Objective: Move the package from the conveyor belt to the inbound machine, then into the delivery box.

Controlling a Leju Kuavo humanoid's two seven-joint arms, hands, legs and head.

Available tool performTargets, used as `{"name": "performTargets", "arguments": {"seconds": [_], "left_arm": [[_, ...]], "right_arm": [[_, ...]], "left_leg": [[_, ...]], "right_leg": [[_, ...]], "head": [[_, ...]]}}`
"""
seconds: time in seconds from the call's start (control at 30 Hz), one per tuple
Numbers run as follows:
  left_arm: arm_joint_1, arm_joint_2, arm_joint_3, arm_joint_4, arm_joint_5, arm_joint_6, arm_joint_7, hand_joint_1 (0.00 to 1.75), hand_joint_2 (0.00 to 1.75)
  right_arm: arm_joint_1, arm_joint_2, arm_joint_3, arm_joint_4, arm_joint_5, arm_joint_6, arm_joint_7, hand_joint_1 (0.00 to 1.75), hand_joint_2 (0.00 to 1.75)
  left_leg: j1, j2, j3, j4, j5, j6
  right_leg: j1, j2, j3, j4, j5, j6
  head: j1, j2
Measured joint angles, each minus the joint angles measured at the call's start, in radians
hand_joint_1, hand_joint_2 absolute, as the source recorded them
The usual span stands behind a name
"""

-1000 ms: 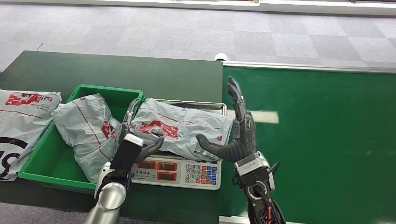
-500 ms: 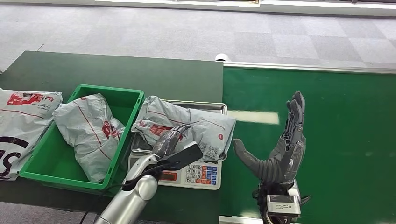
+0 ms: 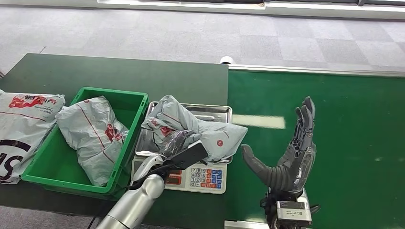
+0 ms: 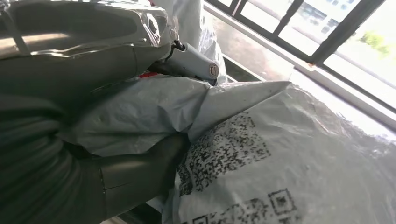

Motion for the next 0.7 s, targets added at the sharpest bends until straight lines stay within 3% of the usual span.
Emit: {"name": "performTargets", "arguments": {"seconds": [0.17,0.47,0.6,0.7], "left_arm": [[0.084,0.007,0.028,-0.186,0.159,0.138,-0.129,1.75,1.75],[0.211,0.045,0.092,-0.611,0.102,0.557,-0.316,1.75,1.75],[0.253,0.013,0.203,-0.731,0.004,0.589,-0.381,1.75,1.75],[0.258,-0.012,0.325,-0.757,-0.078,0.592,-0.309,1.75,1.75]], "right_arm": [[0.014,-0.007,-0.003,-0.001,-0.010,-0.005,0.001,0.00,1.75],[0.053,-0.012,-0.011,0.003,-0.025,-0.029,-0.013,0.00,1.75],[0.064,-0.011,-0.014,0.013,-0.033,-0.042,-0.016,0.00,1.75],[0.072,-0.011,-0.016,0.019,-0.035,-0.052,-0.018,0.00,1.75]], "left_leg": [[0.000,0.000,-0.006,0.000,0.000,0.000],[0.001,0.001,-0.010,-0.001,0.000,0.000],[0.001,0.001,-0.010,-0.001,0.000,0.000],[0.001,0.001,-0.009,-0.001,0.000,0.000]], "right_leg": [[0.001,0.001,-0.007,0.000,0.000,0.000],[0.002,0.001,-0.010,0.001,0.000,-0.001],[0.001,0.001,-0.010,0.000,-0.001,-0.001],[0.001,0.001,-0.010,0.000,-0.001,-0.001]], "head": [[0.000,0.000],[0.000,0.000],[0.000,0.000],[0.000,0.000]]}}
